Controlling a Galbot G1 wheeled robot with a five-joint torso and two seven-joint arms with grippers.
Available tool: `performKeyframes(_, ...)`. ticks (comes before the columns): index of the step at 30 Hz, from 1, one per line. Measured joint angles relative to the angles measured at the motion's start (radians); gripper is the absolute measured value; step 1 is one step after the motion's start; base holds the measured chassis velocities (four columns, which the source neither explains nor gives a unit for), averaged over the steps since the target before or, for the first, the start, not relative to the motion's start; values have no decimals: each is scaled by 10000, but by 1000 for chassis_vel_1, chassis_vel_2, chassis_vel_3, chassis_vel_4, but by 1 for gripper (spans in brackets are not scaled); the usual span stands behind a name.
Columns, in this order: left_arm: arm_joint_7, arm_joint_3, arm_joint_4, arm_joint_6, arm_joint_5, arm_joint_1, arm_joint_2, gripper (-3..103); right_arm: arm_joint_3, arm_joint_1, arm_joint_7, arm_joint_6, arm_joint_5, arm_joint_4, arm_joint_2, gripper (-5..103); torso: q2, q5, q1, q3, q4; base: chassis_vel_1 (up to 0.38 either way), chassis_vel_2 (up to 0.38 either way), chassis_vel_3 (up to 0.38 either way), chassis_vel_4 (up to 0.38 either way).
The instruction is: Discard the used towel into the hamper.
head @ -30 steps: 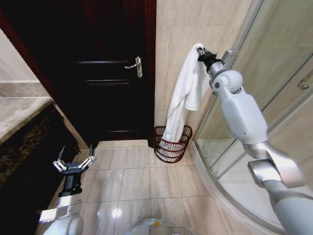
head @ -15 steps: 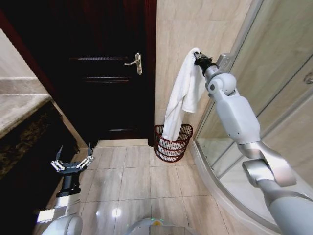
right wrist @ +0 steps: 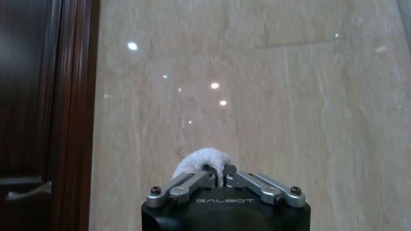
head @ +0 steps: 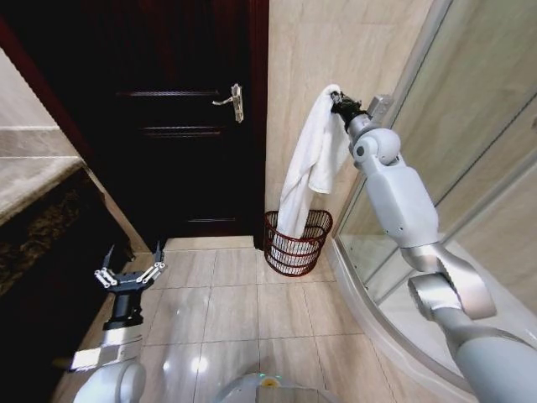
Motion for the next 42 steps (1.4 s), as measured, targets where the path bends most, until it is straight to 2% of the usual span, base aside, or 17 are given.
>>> performKeyframes(6, 27, -21, -12, -18, 10, 34, -23, 100, 65, -231, 34, 4, -21, 267, -53, 3, -205, -1, -86, -121, 0, 0, 0, 0, 0)
performKeyframes(17, 35, -156, 245, -377, -117, 202, -64, 100, 15, -309, 169, 5, 20, 454, -207, 3, -669, -2, -252, -422, 0, 0, 0, 0, 0)
performKeyframes(30, 70, -162, 225, -460, -37, 231, -98, 100, 124, -850, 240, 66, 70, 1008, -450, 3, -1209, -1, -453, -761, -1, 0, 0, 0, 0)
performKeyframes(37, 66, -208, 351, -706, -224, 171, -99, 100, 148, -1143, 155, 163, -65, 882, -277, 3, -1509, -2, -564, -944, -1, 0, 0, 0, 0)
performKeyframes(42, 67, -258, 352, -800, -364, 165, -97, 100, 148, -1252, 147, 213, -221, 761, -80, 3, -1575, -3, -591, -982, 0, 0, 0, 0, 0)
